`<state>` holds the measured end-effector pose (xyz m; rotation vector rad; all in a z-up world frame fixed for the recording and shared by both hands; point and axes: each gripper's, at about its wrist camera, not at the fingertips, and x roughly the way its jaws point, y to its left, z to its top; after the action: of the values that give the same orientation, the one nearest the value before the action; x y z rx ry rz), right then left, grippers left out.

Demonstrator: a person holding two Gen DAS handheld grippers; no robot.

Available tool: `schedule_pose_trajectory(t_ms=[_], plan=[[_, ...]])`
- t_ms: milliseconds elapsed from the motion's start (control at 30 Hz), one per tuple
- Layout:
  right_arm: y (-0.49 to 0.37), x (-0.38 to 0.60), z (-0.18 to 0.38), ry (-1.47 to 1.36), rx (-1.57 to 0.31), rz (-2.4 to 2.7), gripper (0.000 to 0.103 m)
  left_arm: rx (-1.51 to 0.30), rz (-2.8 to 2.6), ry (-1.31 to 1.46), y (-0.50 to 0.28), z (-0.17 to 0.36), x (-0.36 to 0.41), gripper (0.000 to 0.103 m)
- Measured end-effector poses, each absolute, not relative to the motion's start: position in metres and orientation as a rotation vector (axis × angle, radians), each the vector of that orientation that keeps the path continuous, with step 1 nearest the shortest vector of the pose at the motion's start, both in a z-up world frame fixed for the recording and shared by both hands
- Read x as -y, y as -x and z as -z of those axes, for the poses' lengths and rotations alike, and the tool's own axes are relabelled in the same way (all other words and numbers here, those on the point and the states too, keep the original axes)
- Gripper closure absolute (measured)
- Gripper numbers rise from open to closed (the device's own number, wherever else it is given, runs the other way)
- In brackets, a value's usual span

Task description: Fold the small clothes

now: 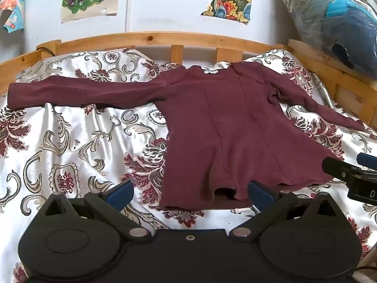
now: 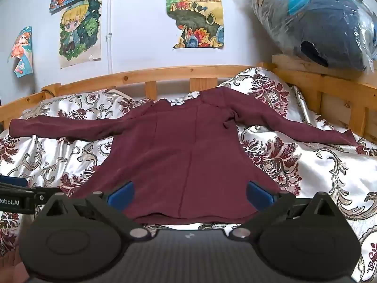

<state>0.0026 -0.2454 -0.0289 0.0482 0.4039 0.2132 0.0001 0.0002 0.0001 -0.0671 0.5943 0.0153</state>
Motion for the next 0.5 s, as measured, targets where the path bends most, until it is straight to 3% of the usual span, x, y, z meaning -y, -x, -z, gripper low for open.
schedule_pose_trajectory(t_ms=[500], plan=[[-0.0027, 0.2456, 0.0291, -0.048, -0.400, -0.213, 0.000, -0.593, -0.013, 0.063, 0.0015, -0.0004, -0.0010, 0.001]])
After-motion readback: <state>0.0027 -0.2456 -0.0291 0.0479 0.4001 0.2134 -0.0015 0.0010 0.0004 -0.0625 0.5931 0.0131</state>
